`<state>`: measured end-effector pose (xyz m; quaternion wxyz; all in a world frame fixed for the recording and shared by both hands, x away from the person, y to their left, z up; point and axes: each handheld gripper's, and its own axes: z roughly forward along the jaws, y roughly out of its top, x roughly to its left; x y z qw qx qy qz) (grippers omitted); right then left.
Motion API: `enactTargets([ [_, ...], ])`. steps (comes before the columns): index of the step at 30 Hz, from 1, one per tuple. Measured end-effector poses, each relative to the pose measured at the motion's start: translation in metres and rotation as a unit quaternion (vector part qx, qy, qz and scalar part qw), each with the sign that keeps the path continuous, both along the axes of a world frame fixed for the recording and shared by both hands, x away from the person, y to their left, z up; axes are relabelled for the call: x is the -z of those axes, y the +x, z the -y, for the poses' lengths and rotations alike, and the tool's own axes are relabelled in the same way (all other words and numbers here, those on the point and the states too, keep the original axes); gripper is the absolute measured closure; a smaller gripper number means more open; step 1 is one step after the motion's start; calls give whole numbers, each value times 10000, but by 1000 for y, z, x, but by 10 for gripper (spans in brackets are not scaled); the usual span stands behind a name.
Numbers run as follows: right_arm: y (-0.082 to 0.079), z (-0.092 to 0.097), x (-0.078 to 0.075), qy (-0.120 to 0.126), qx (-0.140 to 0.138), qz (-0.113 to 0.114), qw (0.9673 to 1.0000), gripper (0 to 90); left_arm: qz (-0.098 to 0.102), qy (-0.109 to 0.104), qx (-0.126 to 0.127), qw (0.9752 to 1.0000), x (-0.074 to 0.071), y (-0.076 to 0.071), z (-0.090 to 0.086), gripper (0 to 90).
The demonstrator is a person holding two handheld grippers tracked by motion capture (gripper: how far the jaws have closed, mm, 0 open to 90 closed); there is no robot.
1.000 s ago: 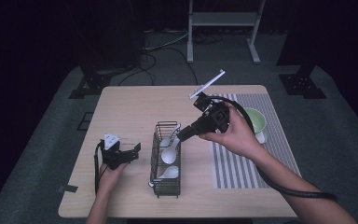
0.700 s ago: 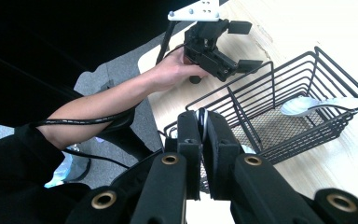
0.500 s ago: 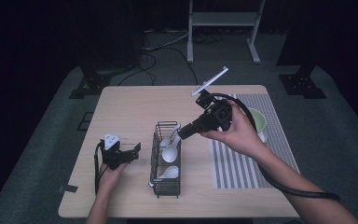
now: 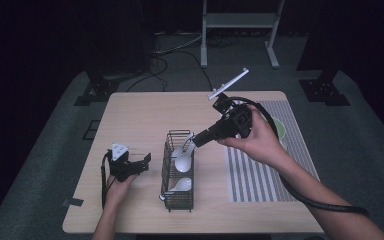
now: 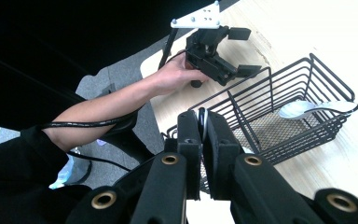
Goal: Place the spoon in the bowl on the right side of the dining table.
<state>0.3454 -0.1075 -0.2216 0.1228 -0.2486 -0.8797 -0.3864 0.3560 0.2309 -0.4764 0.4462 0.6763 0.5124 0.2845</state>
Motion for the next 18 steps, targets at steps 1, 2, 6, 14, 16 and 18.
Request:
enactTargets([
  [1,0,1,-1,6,1,17,10000,855,-3,3,0,10000,0,0,0,0],
  [2,0,1,-1,18,0,20,10000,855,1,-4,-3,10000,0,0,0,0],
  [6,0,3,-3,14,26,-1,10000,855,1,-5,-4,10000,0,0,0,0],
  [14,0,7,-6,57,43,41,10000,855,9,3,-1,10000,0,0,0,0],
  [16,-1,8,-7,56,67,40,10000,855,-2,12,0,10000,0,0,0,0],
  [18,0,9,-7,60,59,60,9999,856,2,10,0,10000,0,0,0,0],
])
